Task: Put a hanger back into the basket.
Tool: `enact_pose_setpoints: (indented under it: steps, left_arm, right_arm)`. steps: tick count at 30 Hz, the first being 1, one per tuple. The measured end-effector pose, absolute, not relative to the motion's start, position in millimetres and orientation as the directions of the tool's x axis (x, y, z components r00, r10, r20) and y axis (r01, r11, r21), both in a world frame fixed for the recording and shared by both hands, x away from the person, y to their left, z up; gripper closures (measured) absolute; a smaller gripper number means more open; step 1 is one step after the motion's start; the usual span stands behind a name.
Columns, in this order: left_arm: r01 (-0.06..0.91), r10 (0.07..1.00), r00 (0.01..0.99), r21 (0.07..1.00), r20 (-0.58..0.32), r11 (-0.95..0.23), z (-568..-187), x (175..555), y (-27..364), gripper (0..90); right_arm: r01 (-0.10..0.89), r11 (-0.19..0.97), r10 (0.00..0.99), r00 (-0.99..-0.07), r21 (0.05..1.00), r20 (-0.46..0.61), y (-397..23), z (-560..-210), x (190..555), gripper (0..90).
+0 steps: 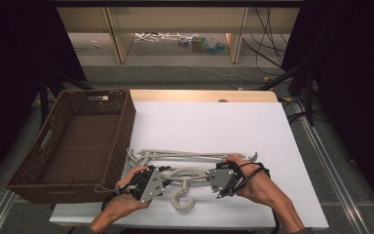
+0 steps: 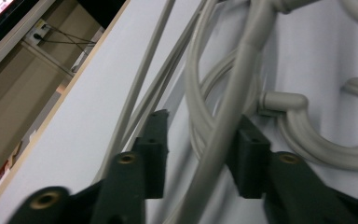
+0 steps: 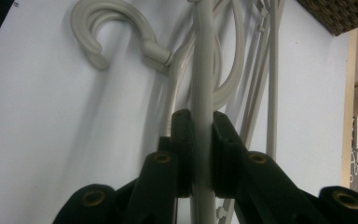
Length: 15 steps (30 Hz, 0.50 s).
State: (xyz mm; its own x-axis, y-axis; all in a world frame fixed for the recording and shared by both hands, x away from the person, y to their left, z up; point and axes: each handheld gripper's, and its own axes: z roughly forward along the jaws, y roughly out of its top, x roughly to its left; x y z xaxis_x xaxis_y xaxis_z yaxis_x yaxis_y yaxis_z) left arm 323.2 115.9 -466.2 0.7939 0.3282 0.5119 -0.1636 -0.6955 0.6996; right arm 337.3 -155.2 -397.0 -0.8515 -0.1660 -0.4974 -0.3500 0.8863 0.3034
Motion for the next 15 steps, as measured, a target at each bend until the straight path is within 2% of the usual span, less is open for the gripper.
enact_pose_setpoints:
  steps: [2, 5, 7, 8, 9, 10, 15]
  left_arm:
    - [-0.212, 0.287, 0.778, 0.664, 0.558, -0.717, -462.9, 321.5, 113.9, 72.5]
    - [-0.27, 0.224, 0.739, 0.584, 0.635, -0.766, -455.5, 319.6, 112.7, 74.6]
    - [-0.297, 0.213, 0.726, 0.577, 0.654, -0.761, -452.7, 319.9, 111.9, 75.3]
    - [-0.319, 0.198, 0.706, 0.555, 0.68, -0.768, -449.5, 319.7, 110.8, 76.0]
    - [-0.319, 0.198, 0.706, 0.555, 0.68, -0.768, -449.5, 319.7, 110.8, 76.4]
    - [-0.34, 0.162, 0.686, 0.509, 0.71, -0.791, -445.8, 318.6, 110.1, 77.0]
    - [-0.356, 0.151, 0.687, 0.511, 0.711, -0.783, -437.4, 314.5, 108.0, 78.9]
  right_arm:
    - [-0.349, 0.884, -0.161, -0.853, 0.312, -0.496, -156.4, -396.2, 338.6, 82.2]
    - [-0.339, 0.882, -0.144, -0.854, 0.326, -0.5, -159.6, -394.5, 338.1, 82.1]
    - [-0.362, 0.871, -0.158, -0.845, 0.331, -0.511, -160.8, -393.2, 340.3, 81.9]
    - [-0.422, 0.841, -0.194, -0.819, 0.338, -0.539, -161.0, -392.1, 345.4, 81.6]
    - [-0.422, 0.841, -0.194, -0.819, 0.338, -0.539, -161.0, -392.1, 345.4, 81.6]
    - [-0.398, 0.852, -0.168, -0.822, 0.339, -0.544, -163.0, -390.2, 344.4, 81.2]
    - [-0.342, 0.859, -0.078, -0.824, 0.381, -0.562, -166.6, -386.0, 346.2, 73.4]
